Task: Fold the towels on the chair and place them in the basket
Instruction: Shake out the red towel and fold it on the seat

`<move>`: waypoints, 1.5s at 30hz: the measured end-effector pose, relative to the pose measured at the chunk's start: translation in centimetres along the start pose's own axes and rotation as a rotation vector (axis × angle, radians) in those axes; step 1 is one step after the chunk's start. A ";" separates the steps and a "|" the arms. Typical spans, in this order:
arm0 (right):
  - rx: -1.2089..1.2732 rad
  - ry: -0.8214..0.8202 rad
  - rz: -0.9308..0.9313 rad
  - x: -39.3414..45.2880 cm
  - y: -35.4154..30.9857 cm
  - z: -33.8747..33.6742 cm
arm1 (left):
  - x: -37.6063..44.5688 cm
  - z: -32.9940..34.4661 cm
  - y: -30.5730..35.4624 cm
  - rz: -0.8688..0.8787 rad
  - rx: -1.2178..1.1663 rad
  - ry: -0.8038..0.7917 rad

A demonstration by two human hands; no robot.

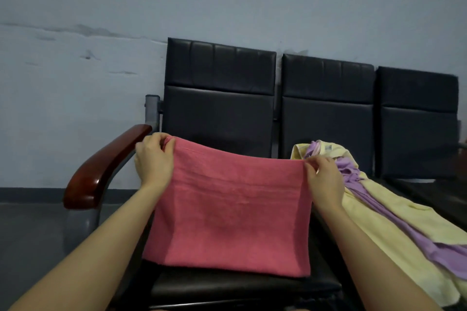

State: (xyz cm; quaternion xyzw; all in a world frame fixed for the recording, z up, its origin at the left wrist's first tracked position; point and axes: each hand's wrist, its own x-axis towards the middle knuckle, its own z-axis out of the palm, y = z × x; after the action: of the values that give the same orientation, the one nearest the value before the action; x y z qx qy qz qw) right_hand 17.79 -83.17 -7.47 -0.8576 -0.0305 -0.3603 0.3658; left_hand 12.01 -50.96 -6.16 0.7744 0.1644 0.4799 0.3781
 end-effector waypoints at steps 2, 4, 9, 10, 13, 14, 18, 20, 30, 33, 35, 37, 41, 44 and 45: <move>-0.001 0.061 -0.024 0.8 -1.4 -1.4 | 1.1 -1.0 1.3 -0.008 -0.050 0.021; 0.054 0.089 -0.010 1.4 -3.0 -2.6 | 1.9 -2.1 2.8 -0.023 -0.096 0.039; 0.342 0.143 0.109 2.4 -5.7 -4.4 | 2.7 -4.4 5.5 -0.050 -0.162 0.084; 0.410 0.146 0.134 2.5 -6.1 -4.6 | 2.7 -4.8 5.8 -0.058 -0.182 0.090; 0.552 0.125 0.155 2.4 -6.9 -4.8 | 2.1 -5.3 6.4 -0.100 -0.286 0.099; 0.586 0.119 0.160 2.4 -7.1 -4.7 | 1.8 -5.3 6.6 -0.113 -0.315 0.104; 0.688 0.094 0.236 2.5 -7.1 -3.9 | 1.2 -4.6 5.9 -0.157 -0.358 0.107; 0.685 0.078 0.253 2.6 -6.5 -3.3 | 1.2 -4.0 4.7 -0.173 -0.343 0.103; 0.566 0.075 0.258 5.3 -4.0 1.9 | 2.2 0.8 2.7 -0.202 -0.247 0.057; 0.496 0.148 0.228 7.9 -5.0 2.4 | 4.4 2.2 3.8 -0.140 -0.265 0.044; 0.483 0.183 0.214 9.5 -5.8 2.3 | 5.7 2.8 5.0 -0.097 -0.295 0.056; 0.484 0.212 0.191 10.6 -6.5 1.9 | 6.7 3.0 6.0 -0.095 -0.329 0.087; 0.571 0.245 0.144 10.4 -7.5 1.0 | 6.5 2.8 6.8 -0.085 -0.385 0.138; 0.576 0.214 0.137 8.0 -6.6 1.2 | 4.4 2.5 5.5 -0.123 -0.379 0.133; 0.575 0.199 0.140 6.9 -6.2 1.4 | 3.5 2.4 4.7 -0.145 -0.359 0.135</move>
State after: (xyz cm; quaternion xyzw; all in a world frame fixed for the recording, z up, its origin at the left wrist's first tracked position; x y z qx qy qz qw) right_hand 21.78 -79.26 0.06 -0.6793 -0.0360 -0.3929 0.6188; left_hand 15.33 -52.90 -1.12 0.6469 0.1565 0.5238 0.5317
